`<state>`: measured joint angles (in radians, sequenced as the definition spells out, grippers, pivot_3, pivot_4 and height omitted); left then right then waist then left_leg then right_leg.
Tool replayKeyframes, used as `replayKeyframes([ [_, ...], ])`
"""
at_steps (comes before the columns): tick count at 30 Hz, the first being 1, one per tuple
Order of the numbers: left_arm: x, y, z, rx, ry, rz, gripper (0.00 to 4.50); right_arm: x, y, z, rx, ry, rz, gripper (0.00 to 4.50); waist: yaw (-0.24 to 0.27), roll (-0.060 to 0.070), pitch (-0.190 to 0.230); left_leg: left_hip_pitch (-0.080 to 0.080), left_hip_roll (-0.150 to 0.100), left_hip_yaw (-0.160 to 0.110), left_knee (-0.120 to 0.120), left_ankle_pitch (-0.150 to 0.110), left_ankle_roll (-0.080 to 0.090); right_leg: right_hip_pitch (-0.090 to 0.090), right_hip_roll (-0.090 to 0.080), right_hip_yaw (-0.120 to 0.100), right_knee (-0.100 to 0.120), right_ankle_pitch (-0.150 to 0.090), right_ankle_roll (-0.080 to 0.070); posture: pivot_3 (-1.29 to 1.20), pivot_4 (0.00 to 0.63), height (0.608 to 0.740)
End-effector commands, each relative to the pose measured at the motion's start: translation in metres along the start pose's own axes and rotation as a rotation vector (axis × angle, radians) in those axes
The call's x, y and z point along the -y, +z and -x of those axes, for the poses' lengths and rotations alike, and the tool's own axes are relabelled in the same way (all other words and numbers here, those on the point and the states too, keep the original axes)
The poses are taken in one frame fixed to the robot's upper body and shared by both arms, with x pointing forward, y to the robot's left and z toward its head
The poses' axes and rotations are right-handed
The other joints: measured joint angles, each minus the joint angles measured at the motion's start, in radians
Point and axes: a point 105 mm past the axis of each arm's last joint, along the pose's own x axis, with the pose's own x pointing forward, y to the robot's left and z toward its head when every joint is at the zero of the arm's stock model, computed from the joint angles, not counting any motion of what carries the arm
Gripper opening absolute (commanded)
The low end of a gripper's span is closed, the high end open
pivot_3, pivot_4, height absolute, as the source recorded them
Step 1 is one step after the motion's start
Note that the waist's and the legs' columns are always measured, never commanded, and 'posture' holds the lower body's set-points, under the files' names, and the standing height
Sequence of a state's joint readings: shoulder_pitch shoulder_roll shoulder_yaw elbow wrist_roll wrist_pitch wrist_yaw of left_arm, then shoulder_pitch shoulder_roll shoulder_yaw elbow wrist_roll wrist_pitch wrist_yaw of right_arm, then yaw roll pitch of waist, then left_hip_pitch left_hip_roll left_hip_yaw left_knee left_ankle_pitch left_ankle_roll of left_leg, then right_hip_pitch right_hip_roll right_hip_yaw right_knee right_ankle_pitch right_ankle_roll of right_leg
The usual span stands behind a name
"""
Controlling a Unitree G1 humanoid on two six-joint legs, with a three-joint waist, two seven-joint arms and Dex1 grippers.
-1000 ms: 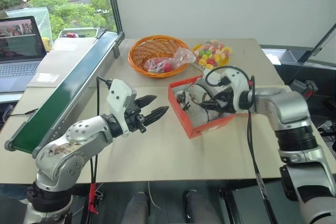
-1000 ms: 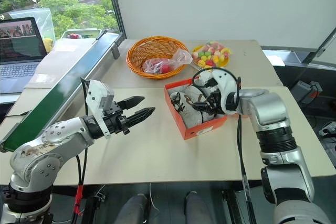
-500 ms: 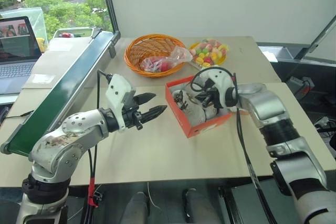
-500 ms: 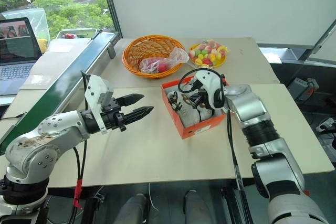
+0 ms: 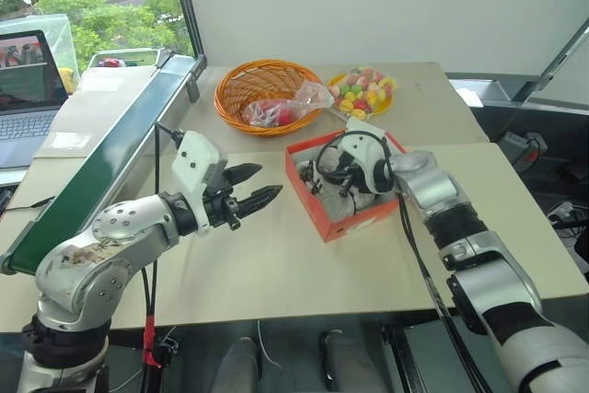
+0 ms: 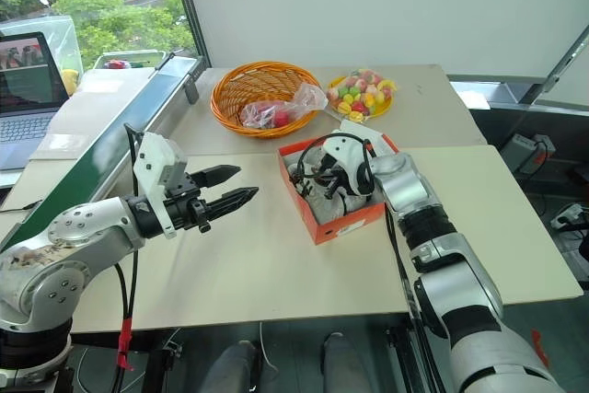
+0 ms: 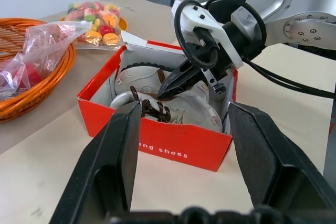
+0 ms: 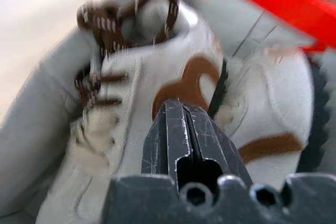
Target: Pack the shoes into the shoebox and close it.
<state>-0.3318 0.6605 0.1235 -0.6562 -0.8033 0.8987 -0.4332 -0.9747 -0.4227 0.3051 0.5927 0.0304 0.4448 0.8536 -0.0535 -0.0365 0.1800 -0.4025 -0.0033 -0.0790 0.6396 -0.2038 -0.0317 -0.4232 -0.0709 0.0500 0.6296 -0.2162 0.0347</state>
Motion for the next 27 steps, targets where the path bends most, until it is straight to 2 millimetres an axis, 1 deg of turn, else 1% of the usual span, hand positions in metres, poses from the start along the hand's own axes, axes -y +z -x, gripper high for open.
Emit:
replayKeyframes([
  [1,0.003,0.008,0.004,0.025,0.001,-0.031,2.77,0.010,0.051,0.016,0.125,-0.022,0.070,0.08,0.001,0.000,0.000,0.000,0.000,0.000,0.000,0.000,0.000,0.000,0.000,0.000,0.000,0.000,0.000,0.00,0.150,0.740],
  [4,0.004,0.009,0.004,0.025,0.000,-0.031,2.77,0.006,0.068,0.019,0.162,-0.007,0.075,0.08,0.004,0.000,0.000,0.000,0.000,0.000,0.000,0.000,0.000,0.000,0.000,0.000,0.000,0.000,0.000,0.00,0.150,0.740],
  [7,0.004,0.009,0.004,0.024,-0.002,-0.033,2.77,-0.005,0.070,0.017,0.168,0.042,0.069,0.08,0.008,0.000,0.000,0.000,0.000,0.000,0.000,0.000,0.000,0.000,0.000,0.000,0.000,0.000,0.000,0.00,0.150,0.740],
  [14,0.004,0.010,0.006,0.021,-0.006,-0.036,2.77,-0.020,0.045,0.008,0.109,0.096,0.053,0.08,0.010,0.000,0.000,0.000,0.000,0.000,0.000,0.000,0.000,0.000,0.000,0.000,0.000,0.000,0.000,0.00,0.150,0.740],
  [17,0.003,0.011,0.007,0.015,-0.011,-0.038,2.77,-0.021,0.035,0.004,0.085,0.103,0.054,0.08,0.010,0.000,0.000,0.000,0.000,0.000,0.000,0.000,0.000,0.000,0.000,0.000,0.000,0.000,0.000,0.00,0.150,0.740],
  [21,0.001,0.013,0.008,0.014,-0.005,-0.042,2.77,-0.022,0.027,0.001,0.067,0.108,0.050,0.08,0.006,0.000,0.000,0.000,0.000,0.000,0.000,0.000,0.000,0.000,0.000,0.000,0.001,0.000,0.000,0.00,0.150,0.740],
  [27,0.002,0.016,0.009,0.013,-0.007,-0.048,2.77,-0.026,0.006,-0.012,0.029,0.108,0.054,0.08,0.008,0.000,0.000,0.001,0.000,0.000,0.000,0.000,0.000,0.001,0.000,0.000,0.001,0.000,0.000,0.00,0.150,0.740],
])
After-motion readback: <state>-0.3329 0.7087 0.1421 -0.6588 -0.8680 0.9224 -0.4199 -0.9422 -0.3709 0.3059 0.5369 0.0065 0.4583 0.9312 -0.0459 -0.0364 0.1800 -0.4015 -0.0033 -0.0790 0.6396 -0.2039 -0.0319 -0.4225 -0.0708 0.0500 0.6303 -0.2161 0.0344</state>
